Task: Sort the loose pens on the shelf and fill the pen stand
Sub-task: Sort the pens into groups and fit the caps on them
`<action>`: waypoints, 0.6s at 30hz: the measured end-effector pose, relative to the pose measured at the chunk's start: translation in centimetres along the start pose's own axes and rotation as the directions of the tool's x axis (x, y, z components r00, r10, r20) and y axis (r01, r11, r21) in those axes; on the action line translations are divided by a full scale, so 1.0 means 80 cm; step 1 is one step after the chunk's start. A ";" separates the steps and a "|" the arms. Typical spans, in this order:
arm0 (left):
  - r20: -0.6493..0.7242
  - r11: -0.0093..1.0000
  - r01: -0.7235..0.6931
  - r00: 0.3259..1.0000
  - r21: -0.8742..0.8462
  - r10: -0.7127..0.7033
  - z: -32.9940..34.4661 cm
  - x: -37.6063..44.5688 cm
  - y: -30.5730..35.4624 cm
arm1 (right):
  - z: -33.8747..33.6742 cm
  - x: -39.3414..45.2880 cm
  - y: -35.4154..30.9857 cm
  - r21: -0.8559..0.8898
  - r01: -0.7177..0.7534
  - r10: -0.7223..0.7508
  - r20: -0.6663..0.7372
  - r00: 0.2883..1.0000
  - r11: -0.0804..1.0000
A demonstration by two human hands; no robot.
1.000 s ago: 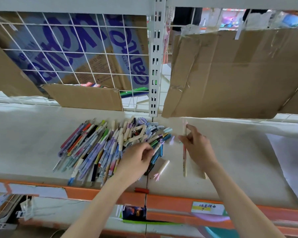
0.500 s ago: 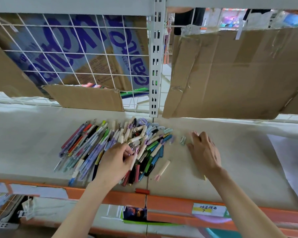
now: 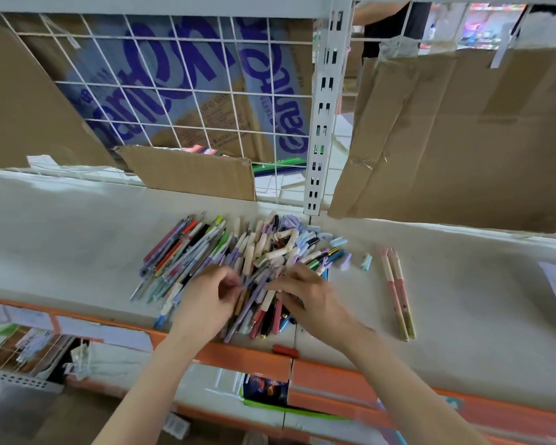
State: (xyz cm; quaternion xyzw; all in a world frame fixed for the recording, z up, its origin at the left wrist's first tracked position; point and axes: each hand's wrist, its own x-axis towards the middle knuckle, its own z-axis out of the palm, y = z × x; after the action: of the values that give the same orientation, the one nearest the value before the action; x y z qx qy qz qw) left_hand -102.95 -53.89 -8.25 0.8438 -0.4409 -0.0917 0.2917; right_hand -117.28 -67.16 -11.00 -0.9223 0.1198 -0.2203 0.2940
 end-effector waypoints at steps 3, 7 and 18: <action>0.006 1.000 0.019 1.000 0.016 -0.019 -0.003 -0.007 -0.007 | 0.007 0.003 0.000 -0.018 0.023 -0.022 0.042 0.999 1.000; 0.021 0.998 0.002 1.000 0.055 -0.003 0.000 -0.016 -0.008 | 0.009 0.006 0.004 -0.011 0.005 -0.005 -0.001 1.000 1.000; 0.029 0.996 -0.017 0.999 0.084 0.015 0.009 -0.013 0.008 | 0.003 0.001 0.014 -0.031 -0.043 0.038 -0.139 0.990 0.999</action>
State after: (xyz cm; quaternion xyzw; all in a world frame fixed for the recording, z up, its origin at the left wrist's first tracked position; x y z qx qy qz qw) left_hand -104.31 -53.63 -8.56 0.8505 -0.4552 -0.0827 0.2503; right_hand -117.21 -67.98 -11.82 -0.9071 0.1625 -0.2756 0.2736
